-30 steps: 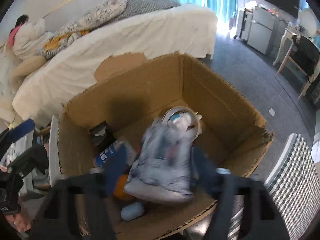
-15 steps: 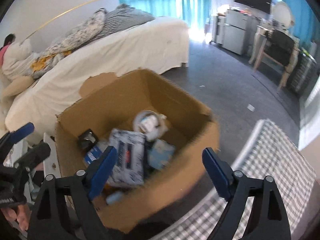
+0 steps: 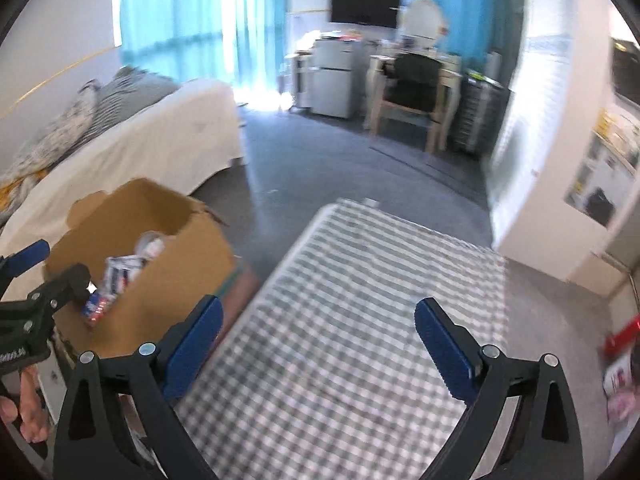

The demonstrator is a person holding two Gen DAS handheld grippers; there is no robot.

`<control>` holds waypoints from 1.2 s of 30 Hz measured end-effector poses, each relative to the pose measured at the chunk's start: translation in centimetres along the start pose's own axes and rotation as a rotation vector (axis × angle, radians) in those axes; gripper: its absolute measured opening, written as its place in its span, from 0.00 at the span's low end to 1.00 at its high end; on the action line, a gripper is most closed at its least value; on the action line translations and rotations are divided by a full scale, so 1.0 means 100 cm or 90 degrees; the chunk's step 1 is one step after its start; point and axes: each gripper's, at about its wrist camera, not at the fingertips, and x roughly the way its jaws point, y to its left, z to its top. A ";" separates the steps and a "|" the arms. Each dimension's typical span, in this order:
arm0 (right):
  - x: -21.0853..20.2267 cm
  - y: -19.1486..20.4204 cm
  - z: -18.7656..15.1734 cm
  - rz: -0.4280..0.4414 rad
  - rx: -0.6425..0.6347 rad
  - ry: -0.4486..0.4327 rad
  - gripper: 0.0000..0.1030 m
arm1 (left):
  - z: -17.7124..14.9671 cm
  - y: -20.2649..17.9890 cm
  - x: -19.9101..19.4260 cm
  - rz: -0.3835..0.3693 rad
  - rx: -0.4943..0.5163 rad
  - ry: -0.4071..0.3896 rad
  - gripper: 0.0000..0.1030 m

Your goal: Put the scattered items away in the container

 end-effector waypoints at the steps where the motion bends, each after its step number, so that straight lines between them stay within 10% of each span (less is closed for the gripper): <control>1: -0.005 -0.011 -0.005 -0.009 0.012 0.002 0.95 | 0.000 -0.011 0.001 -0.009 0.004 0.001 1.00; 14: -0.069 -0.104 -0.054 -0.103 0.143 -0.021 0.99 | -0.010 -0.116 -0.004 -0.084 0.098 0.006 1.00; 36: -0.067 -0.114 -0.063 -0.086 0.167 -0.022 1.00 | -0.017 -0.132 -0.010 -0.076 0.108 0.003 1.00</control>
